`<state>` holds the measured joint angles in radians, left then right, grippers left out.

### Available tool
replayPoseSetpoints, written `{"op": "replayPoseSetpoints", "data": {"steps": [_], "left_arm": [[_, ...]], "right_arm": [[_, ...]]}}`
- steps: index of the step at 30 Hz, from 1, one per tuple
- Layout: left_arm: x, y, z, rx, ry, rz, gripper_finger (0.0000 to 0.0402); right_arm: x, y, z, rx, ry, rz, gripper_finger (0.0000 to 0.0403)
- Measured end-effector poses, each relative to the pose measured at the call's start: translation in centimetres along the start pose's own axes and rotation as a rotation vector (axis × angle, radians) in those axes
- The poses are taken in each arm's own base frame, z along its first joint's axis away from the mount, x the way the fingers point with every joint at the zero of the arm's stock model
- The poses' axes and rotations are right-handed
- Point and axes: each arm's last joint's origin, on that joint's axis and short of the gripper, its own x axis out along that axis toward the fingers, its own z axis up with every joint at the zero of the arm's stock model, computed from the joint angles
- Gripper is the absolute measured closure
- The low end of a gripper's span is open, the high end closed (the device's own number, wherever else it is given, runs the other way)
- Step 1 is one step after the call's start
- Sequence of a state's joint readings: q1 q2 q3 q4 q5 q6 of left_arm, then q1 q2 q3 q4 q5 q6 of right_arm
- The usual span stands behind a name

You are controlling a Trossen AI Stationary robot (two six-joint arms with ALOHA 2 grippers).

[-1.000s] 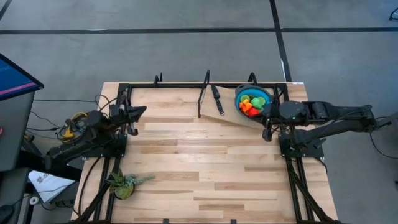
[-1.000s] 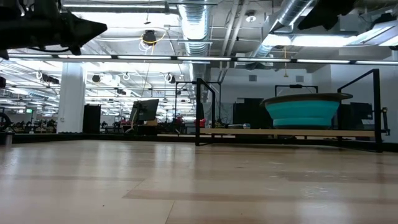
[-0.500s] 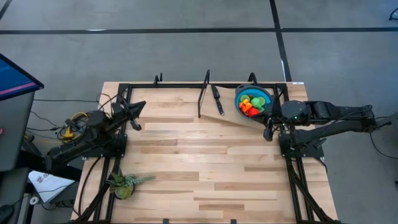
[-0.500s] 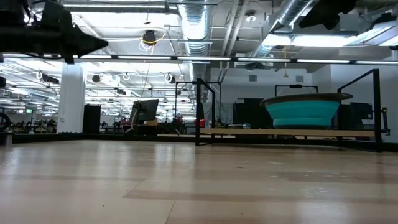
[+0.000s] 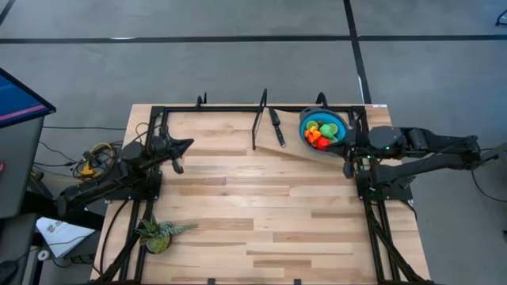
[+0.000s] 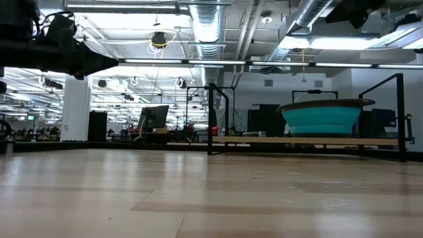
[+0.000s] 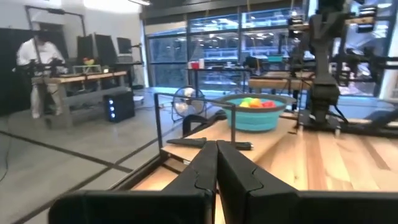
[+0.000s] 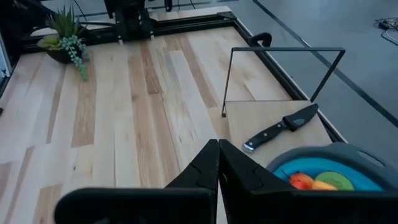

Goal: Pick & Place Fruit
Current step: Return to Home Position

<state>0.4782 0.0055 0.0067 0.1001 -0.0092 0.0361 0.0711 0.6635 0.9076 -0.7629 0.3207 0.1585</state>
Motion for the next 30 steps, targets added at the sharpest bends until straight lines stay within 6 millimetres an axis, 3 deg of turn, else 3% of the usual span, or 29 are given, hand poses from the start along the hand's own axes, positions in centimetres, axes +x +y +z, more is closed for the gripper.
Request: {"op": "replayPoseSetpoints", "data": {"steps": [22, 30], "left_arm": [[0.0, -0.3, -0.7, -0.008, 0.071, -0.087, 0.0401], [0.0, -0.3, -0.7, -0.017, 0.073, -0.087, 0.0401]], "right_arm": [[-8.1, -3.3, -3.5, 0.101, -0.225, 0.040, 0.0403], [-9.7, -4.1, -5.0, 0.078, -0.365, 0.051, 0.0403]]}}
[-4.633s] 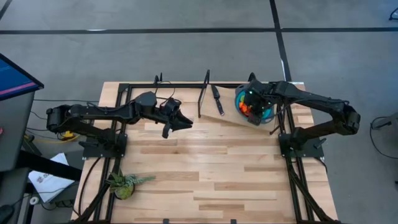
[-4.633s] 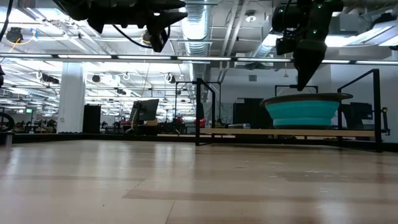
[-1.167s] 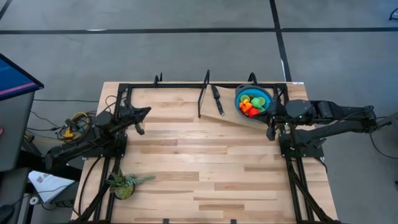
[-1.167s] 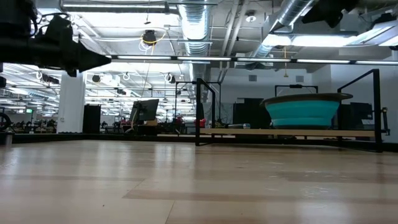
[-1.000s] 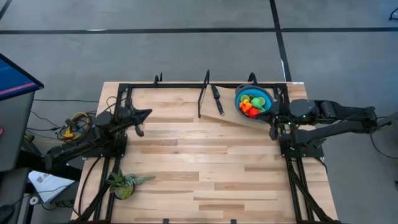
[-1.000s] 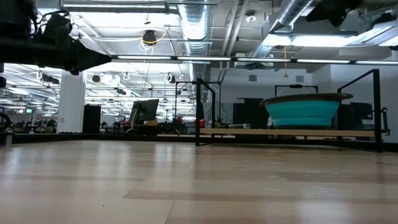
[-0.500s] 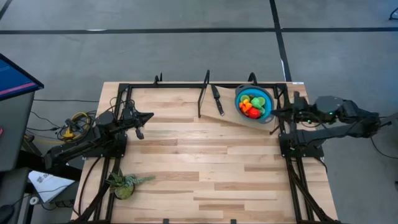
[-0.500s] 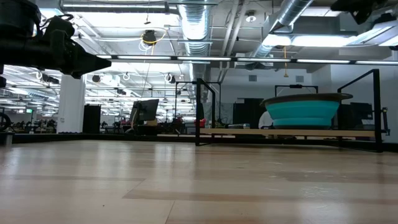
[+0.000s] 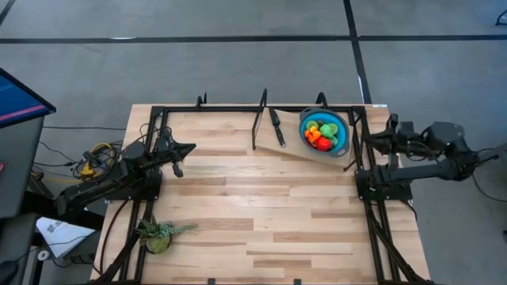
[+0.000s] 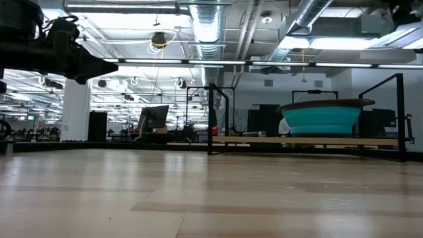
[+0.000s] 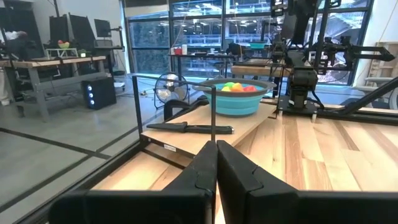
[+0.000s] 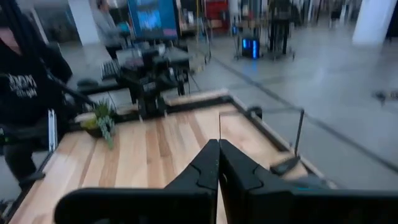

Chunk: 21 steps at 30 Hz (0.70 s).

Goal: Pick & Place Fruit
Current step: Return to Home Position

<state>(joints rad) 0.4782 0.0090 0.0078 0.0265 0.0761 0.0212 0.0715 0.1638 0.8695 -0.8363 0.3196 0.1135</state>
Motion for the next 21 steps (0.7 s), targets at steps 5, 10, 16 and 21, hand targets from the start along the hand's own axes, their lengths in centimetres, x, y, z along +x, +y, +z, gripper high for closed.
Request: {"op": "replayPoseSetpoints", "data": {"steps": [5, 10, 16, 21], "left_arm": [[0.0, 0.0, 0.0, 0.000, 0.001, 0.000, 0.0401], [0.0, 0.0, 0.0, -0.001, 0.003, -0.007, 0.0401], [0.1, 0.0, -0.1, -0.003, 0.013, -0.011, 0.0401], [0.2, -0.1, -0.3, -0.002, 0.036, -0.024, 0.0401]], "right_arm": [[0.2, -0.1, -2.1, 0.031, -0.151, 0.028, 0.0403], [2.4, 0.5, -3.8, 0.094, -0.189, 0.061, 0.0403], [5.8, 1.5, -6.0, 0.064, -0.182, 0.113, 0.0403], [8.0, 1.9, -9.6, 0.034, -0.121, 0.131, 0.0403]]}}
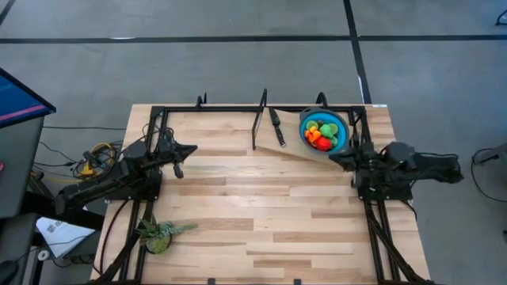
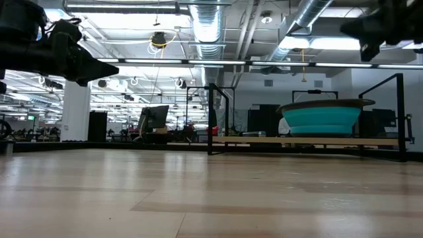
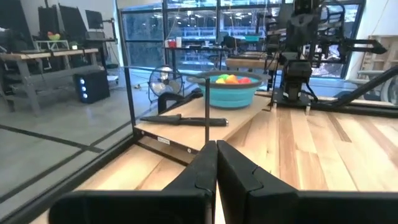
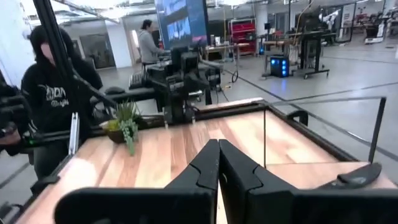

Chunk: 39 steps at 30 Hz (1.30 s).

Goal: Pick & Place Fruit
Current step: Return to Home Position

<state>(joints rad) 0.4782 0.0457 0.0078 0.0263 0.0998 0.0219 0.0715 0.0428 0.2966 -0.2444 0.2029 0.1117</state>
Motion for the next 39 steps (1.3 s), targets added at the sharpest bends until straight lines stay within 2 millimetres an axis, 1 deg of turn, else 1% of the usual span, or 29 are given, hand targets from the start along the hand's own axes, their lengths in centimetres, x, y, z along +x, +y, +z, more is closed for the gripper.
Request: {"op": "replayPoseSetpoints", "data": {"steps": [3, 8, 15, 18, 20, 28, 39], "left_arm": [[0.1, 0.0, -0.2, -0.003, 0.022, -0.005, 0.0401], [0.4, 0.0, -0.5, -0.007, 0.062, -0.006, 0.0401], [0.8, 0.0, -1.2, -0.008, 0.139, -0.007, 0.0399], [1.0, 0.1, -1.5, 0.017, 0.173, -0.011, 0.0400], [1.1, 0.1, -1.7, 0.037, 0.192, -0.013, 0.0400], [1.3, 0.1, -2.1, 0.026, 0.234, -0.012, 0.0396], [1.4, 0.1, -1.9, 0.028, 0.217, -0.005, 0.0396]], "right_arm": [[0.5, -0.1, -1.9, -0.013, 0.028, -0.001, 0.0403], [1.0, -0.2, -4.0, -0.049, 0.077, 0.003, 0.0403], [1.3, -0.2, -5.6, -0.113, 0.126, 0.043, 0.0403], [1.5, -0.3, -6.4, -0.139, 0.150, 0.043, 0.0403], [1.5, -0.3, -6.5, -0.140, 0.147, 0.044, 0.0403], [1.5, -0.3, -6.5, -0.191, 0.150, 0.041, 0.0403], [1.5, -0.3, -6.5, -0.191, 0.151, 0.041, 0.0403]]}}
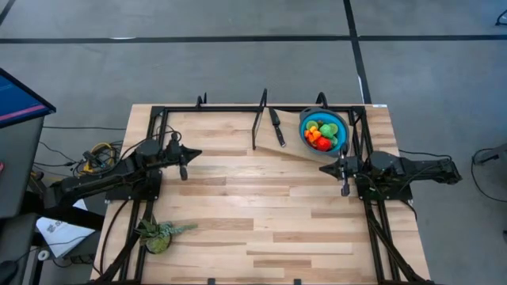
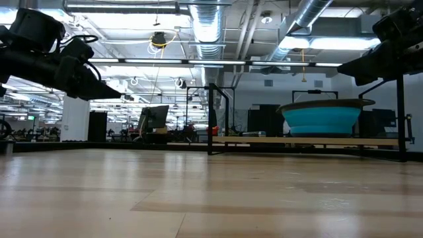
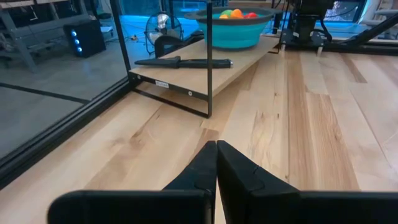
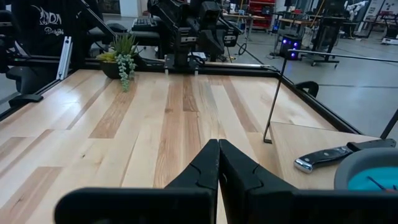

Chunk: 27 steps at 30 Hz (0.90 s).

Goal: Pick & Place Fruit
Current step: Return to Home Position

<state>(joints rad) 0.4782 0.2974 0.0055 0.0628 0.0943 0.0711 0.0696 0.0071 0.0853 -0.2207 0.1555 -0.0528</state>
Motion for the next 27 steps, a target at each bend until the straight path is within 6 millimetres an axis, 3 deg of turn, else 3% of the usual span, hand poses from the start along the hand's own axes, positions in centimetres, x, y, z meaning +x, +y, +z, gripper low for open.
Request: {"op": "replayPoseSetpoints", "data": {"steps": [18, 27], "left_arm": [[0.0, 0.0, 0.1, 0.002, -0.016, 0.001, 0.0399], [-0.5, -1.9, 0.8, 0.039, -0.092, -0.161, 0.0399]], "right_arm": [[0.0, 0.0, 0.0, 0.000, 0.002, -0.002, 0.0403], [0.0, 0.0, 0.0, 0.000, 0.003, -0.002, 0.0403]]}}
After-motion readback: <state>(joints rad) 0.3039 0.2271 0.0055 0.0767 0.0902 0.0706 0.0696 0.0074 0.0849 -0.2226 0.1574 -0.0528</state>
